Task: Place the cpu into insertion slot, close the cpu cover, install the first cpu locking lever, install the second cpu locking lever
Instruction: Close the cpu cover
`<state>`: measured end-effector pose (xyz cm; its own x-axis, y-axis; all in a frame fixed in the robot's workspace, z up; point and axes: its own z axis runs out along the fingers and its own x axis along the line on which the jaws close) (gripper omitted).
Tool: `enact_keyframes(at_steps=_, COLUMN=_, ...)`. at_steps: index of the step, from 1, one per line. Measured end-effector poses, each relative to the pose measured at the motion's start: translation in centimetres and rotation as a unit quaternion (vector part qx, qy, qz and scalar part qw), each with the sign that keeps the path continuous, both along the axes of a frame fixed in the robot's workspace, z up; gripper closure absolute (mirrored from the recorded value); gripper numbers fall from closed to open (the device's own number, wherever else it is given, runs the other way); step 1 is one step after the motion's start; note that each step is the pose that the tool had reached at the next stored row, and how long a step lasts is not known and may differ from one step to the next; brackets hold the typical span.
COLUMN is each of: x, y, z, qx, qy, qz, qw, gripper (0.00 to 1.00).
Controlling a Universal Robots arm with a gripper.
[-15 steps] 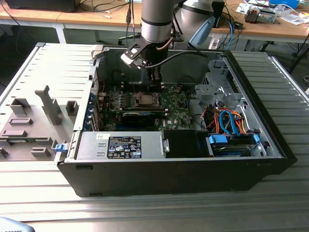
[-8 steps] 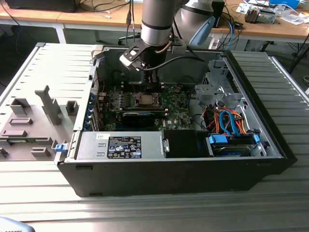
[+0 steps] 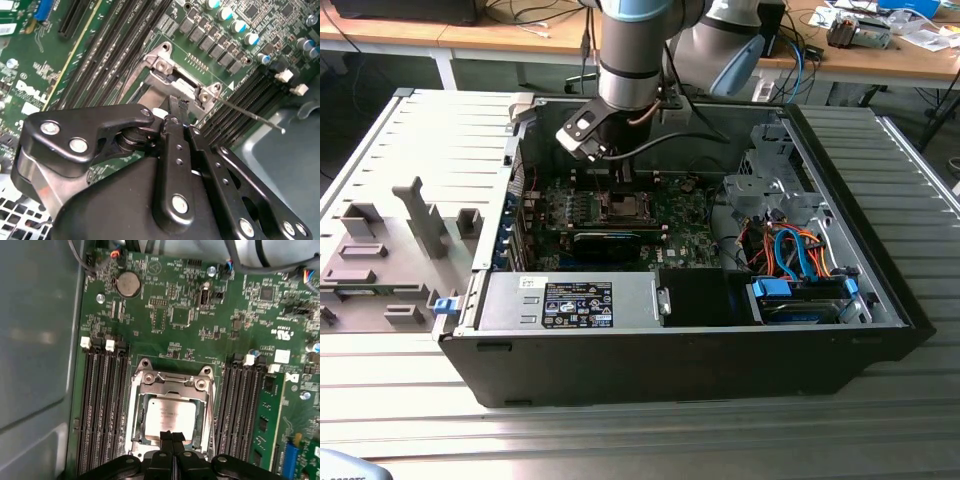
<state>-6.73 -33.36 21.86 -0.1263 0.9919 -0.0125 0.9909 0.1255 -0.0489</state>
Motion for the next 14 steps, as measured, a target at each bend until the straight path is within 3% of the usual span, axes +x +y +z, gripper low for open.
enact_keyframes(at_steps=6, x=-0.47, y=0.00, z=-1.22, qx=0.0000, qy=0.0000, qz=0.000, qw=1.00000, gripper=0.89)
enact_keyframes(at_steps=14, x=0.08, y=0.01, z=-1.19, qx=0.0004, qy=-0.0003, qz=0.000, qw=1.00000, gripper=0.89)
